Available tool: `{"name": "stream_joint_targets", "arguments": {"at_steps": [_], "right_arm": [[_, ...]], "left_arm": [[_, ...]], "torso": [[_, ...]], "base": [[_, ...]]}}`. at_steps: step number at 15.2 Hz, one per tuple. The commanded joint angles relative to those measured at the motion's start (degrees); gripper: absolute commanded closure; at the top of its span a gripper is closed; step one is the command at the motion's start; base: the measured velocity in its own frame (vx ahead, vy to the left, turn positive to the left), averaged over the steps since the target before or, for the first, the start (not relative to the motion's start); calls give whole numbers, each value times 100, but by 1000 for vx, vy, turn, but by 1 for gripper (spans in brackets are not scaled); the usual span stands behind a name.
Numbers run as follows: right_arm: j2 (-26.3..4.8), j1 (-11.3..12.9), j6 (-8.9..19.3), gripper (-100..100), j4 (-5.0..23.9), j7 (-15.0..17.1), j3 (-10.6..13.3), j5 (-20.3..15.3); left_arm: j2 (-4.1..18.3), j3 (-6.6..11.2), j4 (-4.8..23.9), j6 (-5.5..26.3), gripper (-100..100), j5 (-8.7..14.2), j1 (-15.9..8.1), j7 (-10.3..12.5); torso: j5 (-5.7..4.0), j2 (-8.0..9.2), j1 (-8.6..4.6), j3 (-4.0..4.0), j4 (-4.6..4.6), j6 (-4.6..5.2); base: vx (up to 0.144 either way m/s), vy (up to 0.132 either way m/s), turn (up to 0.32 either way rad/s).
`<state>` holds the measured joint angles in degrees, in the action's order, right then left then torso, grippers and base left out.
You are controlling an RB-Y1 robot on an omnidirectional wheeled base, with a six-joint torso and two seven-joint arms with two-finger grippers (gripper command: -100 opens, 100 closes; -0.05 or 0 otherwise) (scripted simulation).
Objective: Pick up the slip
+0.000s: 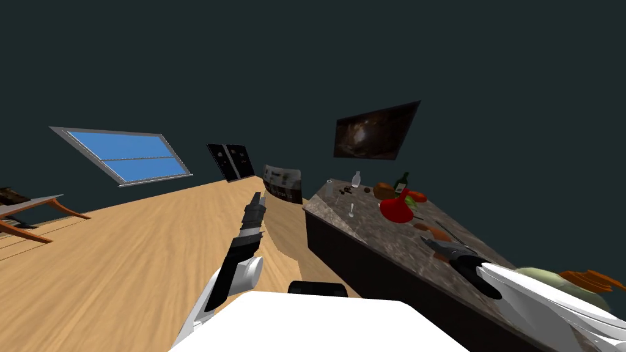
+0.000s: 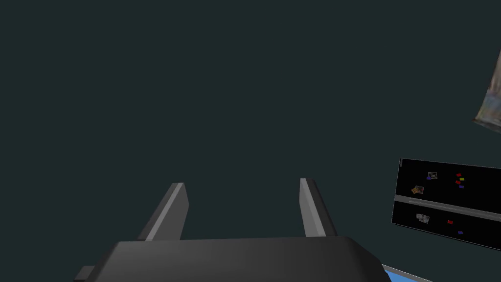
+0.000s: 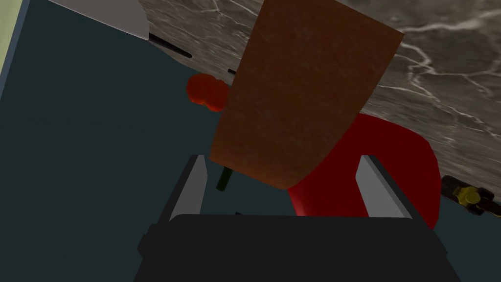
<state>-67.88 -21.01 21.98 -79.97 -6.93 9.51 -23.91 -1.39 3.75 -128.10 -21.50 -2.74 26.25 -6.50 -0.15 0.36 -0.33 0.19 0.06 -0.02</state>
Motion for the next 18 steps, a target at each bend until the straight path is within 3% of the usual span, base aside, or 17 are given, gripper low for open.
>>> {"name": "stream_joint_targets", "arguments": {"at_steps": [1, 2, 6, 7, 8, 11, 18], "right_arm": [[0, 0, 0, -100, 0, 0, 0, 0], [-2, 7, 9, 100, 11, 29, 10, -6], [-17, 12, 27, 100, 23, 35, -12, -6], [42, -126, -72, 100, -149, -188, -148, 63], [42, -126, -72, 100, -149, -188, -148, 63], [155, -390, -215, 100, -459, -584, -455, 155], [306, -742, -404, 100, -873, -1118, -864, 278]], "left_arm": [[0, 0, 0, 0, 0, 0, 0, 0], [0, 0, 0, 0, 0, 0, 1, 0], [0, 0, 0, 0, 0, 0, 1, 0], [0, 0, 0, 0, 0, 0, 2, 0], [0, 1, 0, 0, 0, 0, 3, 0], [0, 1, 0, -1, 0, 0, 4, 0], [0, 1, -1, -1, 0, 0, 4, 0]], "torso": [[0, 0, 0, 0, 0, 0], [0, -7, 2, -4, -1, 3], [-16, -37, 7, -25, -16, -9], [-16, -40, 8, -27, -16, -10], [-16, -53, 13, -33, -19, 1], [-15, -81, 24, -49, -23, -5], [-10, -77, 23, -47, -21, -8]], "base": [[-44, -11, 37], [-16, -7, -5], [-1, -4, -7], [67, 16, -183], [107, 33, -231], [114, 32, -215], [85, 25, -153]]}}
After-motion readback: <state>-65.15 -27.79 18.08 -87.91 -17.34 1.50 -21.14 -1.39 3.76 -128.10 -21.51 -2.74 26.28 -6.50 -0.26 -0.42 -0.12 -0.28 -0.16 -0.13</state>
